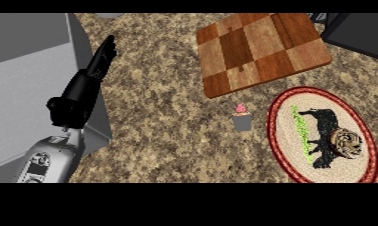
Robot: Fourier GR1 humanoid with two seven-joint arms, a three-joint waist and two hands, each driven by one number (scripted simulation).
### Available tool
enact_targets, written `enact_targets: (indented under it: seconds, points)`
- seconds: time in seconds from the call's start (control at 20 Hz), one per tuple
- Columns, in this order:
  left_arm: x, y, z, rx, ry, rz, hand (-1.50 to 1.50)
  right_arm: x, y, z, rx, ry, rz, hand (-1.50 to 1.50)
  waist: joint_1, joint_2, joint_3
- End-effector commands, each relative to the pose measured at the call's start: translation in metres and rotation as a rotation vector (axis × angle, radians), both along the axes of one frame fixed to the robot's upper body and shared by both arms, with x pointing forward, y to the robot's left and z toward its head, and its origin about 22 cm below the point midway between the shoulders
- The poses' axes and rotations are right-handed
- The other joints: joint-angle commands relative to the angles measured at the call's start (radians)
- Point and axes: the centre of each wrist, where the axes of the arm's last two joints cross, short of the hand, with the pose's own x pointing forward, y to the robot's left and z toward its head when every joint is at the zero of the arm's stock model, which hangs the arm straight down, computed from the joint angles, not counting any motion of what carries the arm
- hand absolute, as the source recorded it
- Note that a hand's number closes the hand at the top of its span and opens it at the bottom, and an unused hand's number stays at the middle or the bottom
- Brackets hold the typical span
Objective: Pick the bell pepper from the placemat and place it in the tiered shelf
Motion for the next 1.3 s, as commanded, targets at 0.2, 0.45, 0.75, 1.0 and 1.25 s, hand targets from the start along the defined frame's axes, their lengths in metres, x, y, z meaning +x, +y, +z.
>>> enact_targets:
  seconds: [0.2,0.45,0.75,1.0,1.25]
  points:
    - [-0.006,-0.001,-0.039,-0.043,0.131,0.021,0.00,0.009,-0.026,-0.015,0.165,-0.253,0.075,1.50,0.001,0.023,-0.020]
    - [0.004,-0.002,-0.034,-0.043,0.134,0.024,0.00,0.016,-0.042,-0.028,0.162,-0.252,0.112,1.50,-0.010,0.018,-0.022]
    - [-0.008,-0.003,-0.050,-0.041,0.124,0.028,0.00,0.014,-0.071,-0.038,0.168,-0.266,0.131,1.50,-0.013,0.014,-0.022]
    - [-0.008,0.000,-0.038,-0.048,0.135,0.020,0.00,0.002,-0.120,-0.045,0.123,-0.142,-0.157,-1.50,-0.013,0.014,-0.025]
    - [-0.013,0.012,-0.042,-0.045,0.149,0.038,0.00,0.010,-0.110,-0.052,0.157,-0.159,-0.200,-1.50,-0.010,0.009,-0.024]
